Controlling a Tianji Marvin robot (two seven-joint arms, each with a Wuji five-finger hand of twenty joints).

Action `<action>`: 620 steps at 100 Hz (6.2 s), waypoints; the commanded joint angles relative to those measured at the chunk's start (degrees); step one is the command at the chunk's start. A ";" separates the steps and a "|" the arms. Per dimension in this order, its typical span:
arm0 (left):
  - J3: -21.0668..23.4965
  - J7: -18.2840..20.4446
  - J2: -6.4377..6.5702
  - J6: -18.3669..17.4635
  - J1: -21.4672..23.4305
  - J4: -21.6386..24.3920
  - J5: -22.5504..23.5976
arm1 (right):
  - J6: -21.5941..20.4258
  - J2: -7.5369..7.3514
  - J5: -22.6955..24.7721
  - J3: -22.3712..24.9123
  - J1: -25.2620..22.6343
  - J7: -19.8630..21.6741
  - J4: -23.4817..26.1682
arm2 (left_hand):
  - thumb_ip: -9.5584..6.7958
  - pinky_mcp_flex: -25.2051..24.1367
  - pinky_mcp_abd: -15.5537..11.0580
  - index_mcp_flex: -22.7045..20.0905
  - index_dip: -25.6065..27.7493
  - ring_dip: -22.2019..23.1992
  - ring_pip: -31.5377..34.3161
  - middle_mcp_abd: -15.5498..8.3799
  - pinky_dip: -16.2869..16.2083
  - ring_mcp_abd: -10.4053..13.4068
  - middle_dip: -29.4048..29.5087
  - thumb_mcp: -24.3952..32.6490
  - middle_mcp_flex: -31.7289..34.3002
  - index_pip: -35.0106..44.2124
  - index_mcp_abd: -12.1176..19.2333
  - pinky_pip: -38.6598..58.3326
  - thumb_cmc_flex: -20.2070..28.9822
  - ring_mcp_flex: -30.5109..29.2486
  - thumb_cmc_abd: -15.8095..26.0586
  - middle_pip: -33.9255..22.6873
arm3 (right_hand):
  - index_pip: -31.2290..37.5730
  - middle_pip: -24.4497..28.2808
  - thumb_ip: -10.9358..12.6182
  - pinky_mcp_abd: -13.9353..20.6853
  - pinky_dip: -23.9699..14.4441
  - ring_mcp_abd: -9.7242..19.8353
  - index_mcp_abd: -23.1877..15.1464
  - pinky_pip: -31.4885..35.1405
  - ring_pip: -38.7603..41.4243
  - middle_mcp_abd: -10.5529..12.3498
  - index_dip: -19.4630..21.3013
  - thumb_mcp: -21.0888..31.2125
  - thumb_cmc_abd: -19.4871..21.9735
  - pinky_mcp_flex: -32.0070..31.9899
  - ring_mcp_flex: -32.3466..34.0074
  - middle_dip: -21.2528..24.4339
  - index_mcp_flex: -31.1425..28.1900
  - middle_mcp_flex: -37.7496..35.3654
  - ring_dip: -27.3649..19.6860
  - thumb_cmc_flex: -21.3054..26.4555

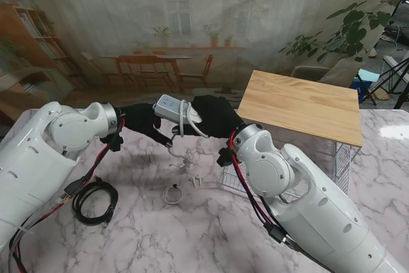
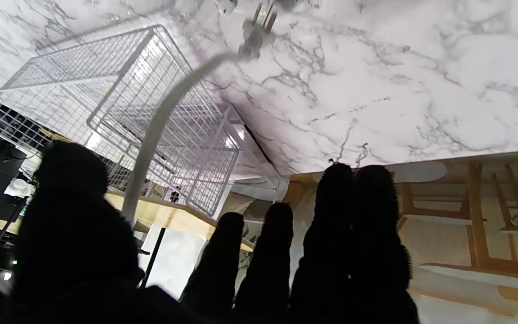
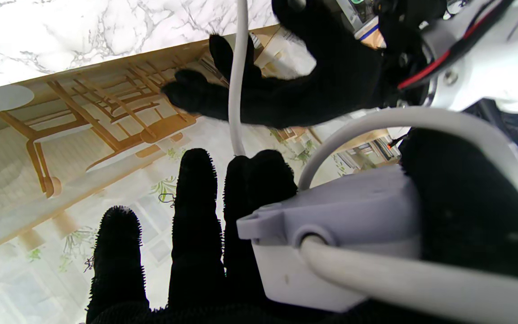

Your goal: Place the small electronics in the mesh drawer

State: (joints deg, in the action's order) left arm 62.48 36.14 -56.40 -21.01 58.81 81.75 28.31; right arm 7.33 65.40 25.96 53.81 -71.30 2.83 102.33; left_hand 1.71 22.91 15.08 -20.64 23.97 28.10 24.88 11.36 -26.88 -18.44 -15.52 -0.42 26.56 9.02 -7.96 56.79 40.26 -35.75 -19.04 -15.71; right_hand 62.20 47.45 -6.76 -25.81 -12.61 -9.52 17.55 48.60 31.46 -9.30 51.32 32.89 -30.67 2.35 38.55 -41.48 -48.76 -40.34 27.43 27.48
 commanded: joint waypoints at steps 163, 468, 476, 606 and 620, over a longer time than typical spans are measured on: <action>-6.00 -7.56 -1.49 -0.99 0.87 -0.53 2.33 | 2.33 0.63 1.19 1.14 0.66 -1.54 0.25 | -1.01 16.54 -5.92 -21.58 0.12 1.45 10.58 -0.78 1.35 7.93 -2.39 0.69 34.56 32.05 -0.19 13.94 30.40 -23.72 10.47 -9.77 | 2.11 2.68 0.08 0.04 0.94 0.58 -8.44 0.50 3.43 2.86 0.92 18.91 11.64 -1.03 0.56 -0.43 -3.98 -0.84 0.11 11.43; -6.01 -2.89 -1.21 -1.91 -11.30 9.80 10.40 | -0.30 -0.23 2.03 -7.50 4.69 3.97 -8.10 | -0.95 23.09 -4.50 -22.62 13.03 17.46 35.28 -1.08 -7.52 11.18 -22.28 3.51 38.13 37.93 10.00 31.07 33.17 -29.97 10.27 -25.58 | 2.52 3.16 0.04 -0.54 3.08 0.49 -8.18 -0.36 3.39 2.79 0.34 18.36 11.71 -1.93 0.19 0.17 -3.49 -0.23 -0.24 11.87; -7.55 -2.95 -1.33 -1.35 -12.24 8.12 10.17 | -0.73 -0.37 1.50 -7.10 4.09 4.35 -7.44 | -0.90 22.80 -4.53 -22.50 12.97 17.56 35.19 -1.04 -7.64 11.13 -22.33 3.25 37.89 37.82 10.01 30.89 33.17 -29.75 10.41 -25.46 | 2.47 3.15 0.02 -0.43 3.17 0.42 -8.12 -0.30 3.37 2.75 0.34 18.40 11.68 -1.76 0.21 0.15 -3.54 -0.32 -0.24 11.89; -8.41 1.36 -0.37 0.18 -13.19 3.18 10.74 | -1.06 -0.86 -2.21 -5.39 2.15 6.63 -5.15 | -3.16 -10.42 2.10 2.37 -8.49 -1.34 -7.03 -2.13 1.19 2.66 5.22 7.06 -12.58 -2.09 10.67 -7.44 18.34 9.66 10.18 5.91 | 1.99 2.61 -0.06 -0.56 4.39 0.35 -8.10 0.38 3.19 2.61 0.70 18.70 11.54 -1.53 0.32 -0.20 -3.93 -0.50 -0.23 11.72; -7.67 2.26 -0.15 -0.09 -13.13 3.48 10.81 | -0.80 -0.74 -2.56 -5.58 2.16 6.42 -5.34 | -2.31 -13.46 6.79 4.23 -8.93 -7.37 -10.96 -1.78 5.41 1.34 7.36 2.45 -16.67 -4.15 10.08 -15.31 9.78 14.51 6.73 9.39 | 1.95 2.61 -0.03 -0.63 4.47 0.30 -8.20 0.40 3.18 2.58 0.73 18.64 11.53 -1.52 0.36 -0.22 -3.88 -0.53 -0.23 11.81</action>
State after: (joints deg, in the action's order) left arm 54.80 37.15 -56.88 -20.07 46.11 84.89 37.58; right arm 6.14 64.36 23.67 48.31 -68.99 9.37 96.79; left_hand -0.02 10.57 18.17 -19.03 15.91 22.46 15.84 9.60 -23.33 -15.84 -9.71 4.22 14.23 6.73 2.25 43.86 52.92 -23.05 -10.93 -8.55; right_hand 62.47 47.63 -7.29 -25.83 -9.06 -9.61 18.91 48.66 31.46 -10.83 51.31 32.89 -29.69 1.70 38.55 -41.45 -48.72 -40.42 27.42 27.48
